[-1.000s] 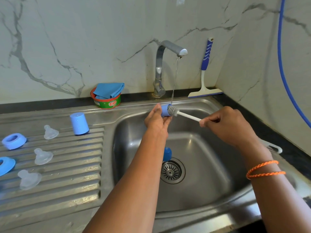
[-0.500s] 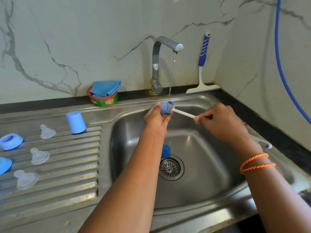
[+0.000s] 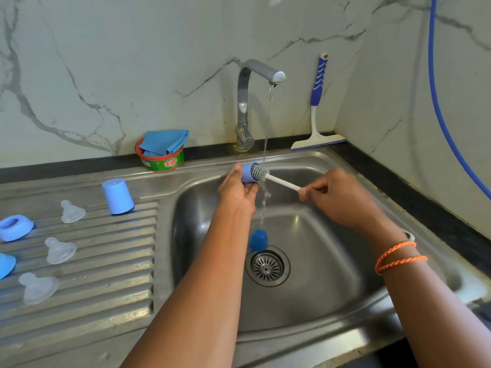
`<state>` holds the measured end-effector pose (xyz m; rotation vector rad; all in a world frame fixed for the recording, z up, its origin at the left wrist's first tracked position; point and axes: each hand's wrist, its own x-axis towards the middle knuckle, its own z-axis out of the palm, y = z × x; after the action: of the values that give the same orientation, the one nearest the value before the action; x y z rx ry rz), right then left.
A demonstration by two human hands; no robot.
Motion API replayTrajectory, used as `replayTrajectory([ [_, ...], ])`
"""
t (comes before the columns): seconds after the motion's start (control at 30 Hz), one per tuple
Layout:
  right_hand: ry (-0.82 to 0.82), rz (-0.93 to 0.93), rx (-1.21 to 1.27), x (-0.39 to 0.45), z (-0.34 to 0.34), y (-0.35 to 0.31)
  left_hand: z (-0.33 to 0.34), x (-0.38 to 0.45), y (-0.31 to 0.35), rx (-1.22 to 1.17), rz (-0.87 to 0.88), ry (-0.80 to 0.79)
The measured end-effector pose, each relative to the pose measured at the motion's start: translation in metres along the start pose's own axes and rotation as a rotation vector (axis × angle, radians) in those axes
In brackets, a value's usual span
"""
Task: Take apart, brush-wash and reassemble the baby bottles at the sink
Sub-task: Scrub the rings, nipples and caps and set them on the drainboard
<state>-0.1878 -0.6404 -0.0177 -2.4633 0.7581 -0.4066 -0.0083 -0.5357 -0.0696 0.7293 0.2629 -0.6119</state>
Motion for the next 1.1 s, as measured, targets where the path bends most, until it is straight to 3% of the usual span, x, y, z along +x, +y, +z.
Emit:
replayTrajectory([
  [0.13, 0.057, 0.035, -0.175, -0.002, -0.003, -0.006, 0.002, 0.001, 0.001, -0.004, -0.007, 0.016],
  [0.27, -0.016, 0.042, -0.127, -0.007, -0.019, -0.008, 0.003, 0.000, 0.000, 0.004, -0.007, 0.039],
  [0.37, 0.023, 0.033, -0.100, -0.009, -0.019, -0.009, 0.004, -0.001, -0.002, 0.030, -0.020, 0.023],
  [0.47, 0.079, 0.062, -0.168, -0.008, -0.016, -0.006, 0.004, -0.001, -0.002, 0.067, -0.027, 0.010],
  [0.63, 0.001, 0.048, -0.234, -0.011, -0.026, -0.010, 0.002, 0.002, 0.002, 0.100, -0.002, 0.045],
  [0.87, 0.134, 0.016, -0.419, -0.010, -0.018, -0.016, 0.000, 0.002, 0.001, 0.083, -0.012, 0.047],
  [1.03, 0.056, 0.002, -0.384, -0.010, -0.018, -0.019, 0.000, 0.000, 0.002, 0.075, 0.001, 0.053],
  [1.1, 0.101, -0.036, -0.402, -0.011, -0.013, -0.021, 0.000, 0.000, 0.000, 0.078, -0.015, 0.030],
])
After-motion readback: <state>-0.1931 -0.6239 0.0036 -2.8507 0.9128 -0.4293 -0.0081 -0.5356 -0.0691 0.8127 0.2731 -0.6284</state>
